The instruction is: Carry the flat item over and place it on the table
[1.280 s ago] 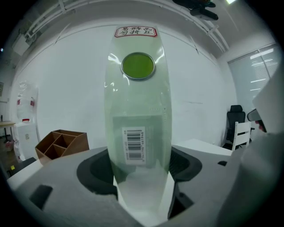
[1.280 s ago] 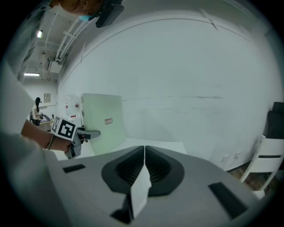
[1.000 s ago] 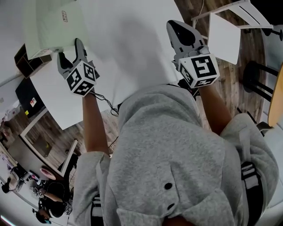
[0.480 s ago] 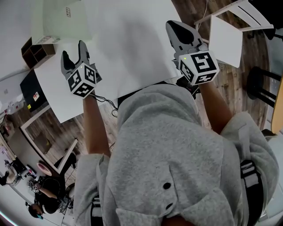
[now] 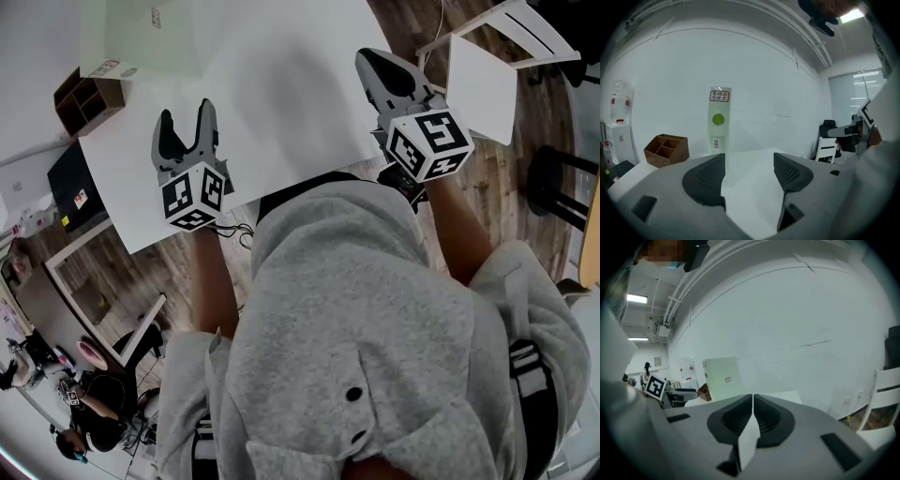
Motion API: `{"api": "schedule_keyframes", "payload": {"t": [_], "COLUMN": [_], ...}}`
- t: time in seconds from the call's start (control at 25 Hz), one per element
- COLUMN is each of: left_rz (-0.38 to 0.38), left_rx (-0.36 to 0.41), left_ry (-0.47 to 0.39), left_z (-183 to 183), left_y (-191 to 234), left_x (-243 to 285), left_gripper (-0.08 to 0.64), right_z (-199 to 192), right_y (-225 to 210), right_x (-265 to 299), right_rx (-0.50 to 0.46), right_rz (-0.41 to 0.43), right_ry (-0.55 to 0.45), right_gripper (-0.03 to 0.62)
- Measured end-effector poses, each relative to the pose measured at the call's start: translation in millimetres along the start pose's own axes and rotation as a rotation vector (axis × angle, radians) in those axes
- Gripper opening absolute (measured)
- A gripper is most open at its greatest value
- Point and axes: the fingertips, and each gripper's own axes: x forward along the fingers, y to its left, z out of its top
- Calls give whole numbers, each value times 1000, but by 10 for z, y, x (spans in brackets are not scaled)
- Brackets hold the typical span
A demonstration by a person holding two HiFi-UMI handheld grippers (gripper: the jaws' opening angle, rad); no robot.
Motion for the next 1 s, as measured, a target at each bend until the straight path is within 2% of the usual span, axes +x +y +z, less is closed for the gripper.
{"api": "schedule_keyframes", "payload": {"t": [0.16, 0.32, 0.4, 0.76, 1.0], "left_rz": [-53, -40, -33, 42, 21], "left_rx": [3, 64, 71, 65, 30], "left_ry": [-19, -40, -44, -43, -58], "left_z": [104, 184, 188, 41, -100], "left_y": [-189, -248, -264, -217, -333], "left_x": [-133, -379, -541, -1540, -2236], "left_gripper": [321, 316, 302, 110, 38], "right_z": [-5, -41, -55, -143, -324], "right_y": [114, 326, 450, 1249, 1685], "right_x": [-59, -143, -211, -690, -1156], "right_rx": [-2, -31, -47, -102, -129], "right_rz": [5, 4, 6, 50, 52], "right_ry": [-5, 2, 9, -7, -14], "right_gripper": [29, 28, 29, 29, 28]}}
